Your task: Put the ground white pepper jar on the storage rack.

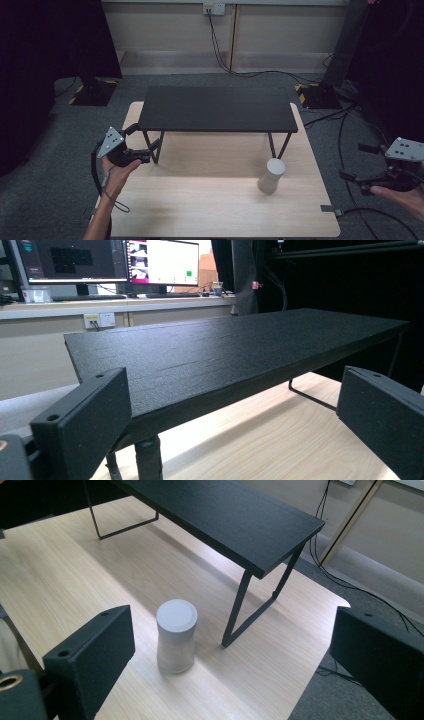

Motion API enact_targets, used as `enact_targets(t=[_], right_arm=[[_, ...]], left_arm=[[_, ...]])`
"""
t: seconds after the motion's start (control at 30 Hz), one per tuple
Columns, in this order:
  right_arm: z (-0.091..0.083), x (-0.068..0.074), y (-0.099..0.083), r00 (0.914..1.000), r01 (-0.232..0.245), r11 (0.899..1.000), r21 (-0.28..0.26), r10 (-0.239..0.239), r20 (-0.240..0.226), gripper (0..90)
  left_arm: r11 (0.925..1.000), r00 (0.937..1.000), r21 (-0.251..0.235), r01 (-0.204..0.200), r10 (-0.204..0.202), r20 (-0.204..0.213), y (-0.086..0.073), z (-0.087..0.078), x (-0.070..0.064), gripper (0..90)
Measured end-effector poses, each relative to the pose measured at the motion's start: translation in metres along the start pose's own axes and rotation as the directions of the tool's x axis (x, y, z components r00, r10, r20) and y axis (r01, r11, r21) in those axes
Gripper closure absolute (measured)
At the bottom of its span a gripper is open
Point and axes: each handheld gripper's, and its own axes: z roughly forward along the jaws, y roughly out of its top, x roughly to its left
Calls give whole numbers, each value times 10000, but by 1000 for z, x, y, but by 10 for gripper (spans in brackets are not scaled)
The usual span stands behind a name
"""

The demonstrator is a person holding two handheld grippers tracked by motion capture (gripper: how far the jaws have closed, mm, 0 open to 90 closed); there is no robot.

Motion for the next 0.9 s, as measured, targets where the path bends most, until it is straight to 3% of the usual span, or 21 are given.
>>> enact_targets(t=[0.3, 0.53, 0.9], right_arm=[[18, -5, 8, 9999, 48, 9998, 197, -45, -161, 40], [39, -9, 9, 9993, 36, 9979, 652, -13, -363, 40], [87, -16, 4, 9954, 36, 9916, 1296, 89, -959, 40]], left_arm=[[10000, 10000, 43, -9, 9, 53, 0, 0, -1, 5], [9997, 10000, 241, -56, 56, 34, -2, 2, -2, 5], [9991, 9999, 419, -120, 116, 110, -3, 5, -3, 9]])
